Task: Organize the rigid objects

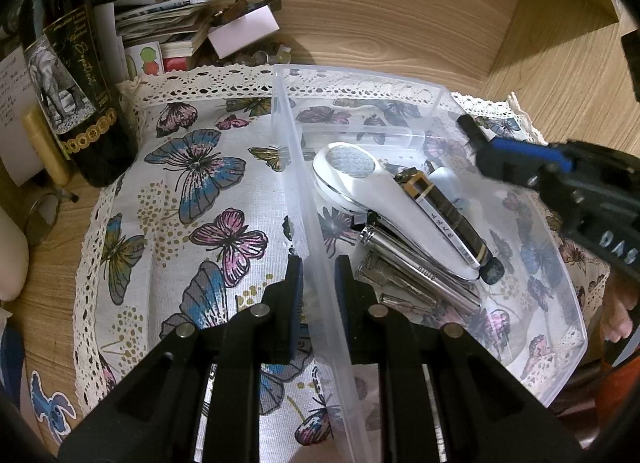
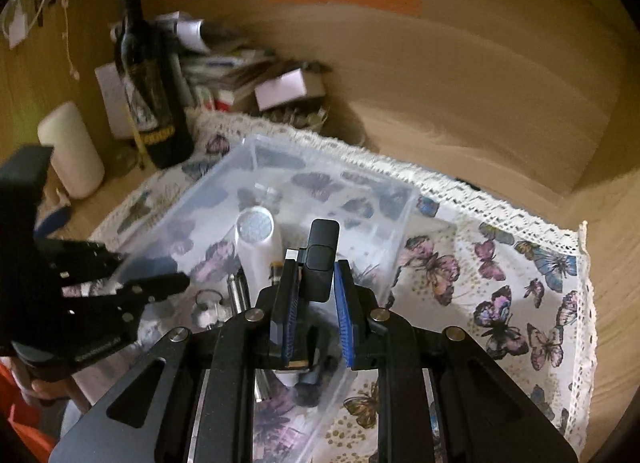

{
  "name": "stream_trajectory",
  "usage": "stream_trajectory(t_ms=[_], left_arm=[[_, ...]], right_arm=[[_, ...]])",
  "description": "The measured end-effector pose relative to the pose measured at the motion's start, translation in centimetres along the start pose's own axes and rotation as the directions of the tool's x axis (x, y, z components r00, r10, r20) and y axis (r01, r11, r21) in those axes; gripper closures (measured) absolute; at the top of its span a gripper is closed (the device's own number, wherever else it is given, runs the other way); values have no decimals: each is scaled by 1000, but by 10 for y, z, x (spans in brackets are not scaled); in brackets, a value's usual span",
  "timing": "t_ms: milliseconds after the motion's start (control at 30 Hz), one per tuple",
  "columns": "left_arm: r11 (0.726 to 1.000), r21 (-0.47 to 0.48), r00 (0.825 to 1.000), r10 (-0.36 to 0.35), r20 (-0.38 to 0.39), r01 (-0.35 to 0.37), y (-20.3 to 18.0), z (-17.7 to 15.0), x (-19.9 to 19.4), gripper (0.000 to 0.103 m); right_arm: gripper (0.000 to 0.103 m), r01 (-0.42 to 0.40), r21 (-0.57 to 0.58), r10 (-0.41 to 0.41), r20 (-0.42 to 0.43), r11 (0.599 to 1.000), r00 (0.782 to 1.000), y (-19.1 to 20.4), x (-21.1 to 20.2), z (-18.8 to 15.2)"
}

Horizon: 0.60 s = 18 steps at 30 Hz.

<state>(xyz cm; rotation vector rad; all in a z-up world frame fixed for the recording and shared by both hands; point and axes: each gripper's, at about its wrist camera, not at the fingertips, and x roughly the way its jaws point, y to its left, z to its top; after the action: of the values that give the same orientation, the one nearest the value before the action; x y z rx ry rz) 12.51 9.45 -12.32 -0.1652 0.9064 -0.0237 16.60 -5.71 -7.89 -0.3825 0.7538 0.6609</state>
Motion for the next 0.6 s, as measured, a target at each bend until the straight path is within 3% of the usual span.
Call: stream_trajectory(t_ms=[333, 600], left_arm=[[1000, -2, 1000, -2, 0, 2, 0, 0, 0, 87], [1000, -11, 1000, -11, 5, 11, 0, 0, -6, 86]], right_arm=[[86, -13, 6, 13, -42, 1000, 999, -1, 10, -5], [70, -9, 23, 9, 14, 1000, 1000, -1, -12, -9]])
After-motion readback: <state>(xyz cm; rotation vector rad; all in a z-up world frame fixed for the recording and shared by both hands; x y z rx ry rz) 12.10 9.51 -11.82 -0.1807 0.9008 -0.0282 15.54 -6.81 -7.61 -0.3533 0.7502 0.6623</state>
